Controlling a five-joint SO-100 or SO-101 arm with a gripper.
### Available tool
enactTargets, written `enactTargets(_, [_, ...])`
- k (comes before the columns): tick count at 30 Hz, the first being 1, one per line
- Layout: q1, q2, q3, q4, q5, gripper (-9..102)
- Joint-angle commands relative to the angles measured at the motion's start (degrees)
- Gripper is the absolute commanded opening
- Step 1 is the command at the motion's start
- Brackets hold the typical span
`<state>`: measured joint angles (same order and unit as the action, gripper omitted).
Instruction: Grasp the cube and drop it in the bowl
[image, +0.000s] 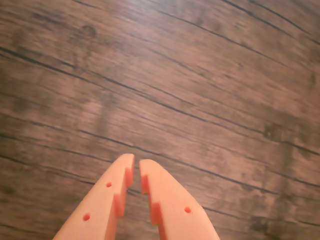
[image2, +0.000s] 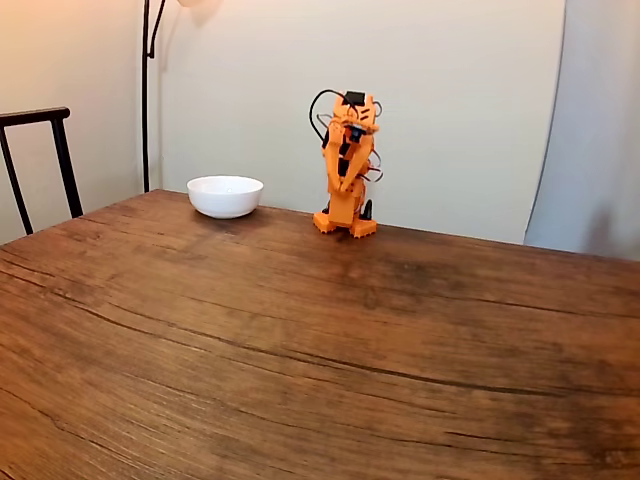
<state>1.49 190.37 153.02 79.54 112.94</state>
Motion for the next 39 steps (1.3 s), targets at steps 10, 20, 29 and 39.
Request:
enactTargets(10, [-1.5, 0.1, 11.5, -10.3, -0.3, -1])
enactTargets(20, [-1.2, 0.1, 17.8, -10.7, -0.3, -1])
enactTargets(29, [-1.1, 0.1, 22.6, -10.7, -0.3, -1])
enactTargets(39, [-0.7, 0.0, 25.2, -9.8, -3.3, -1])
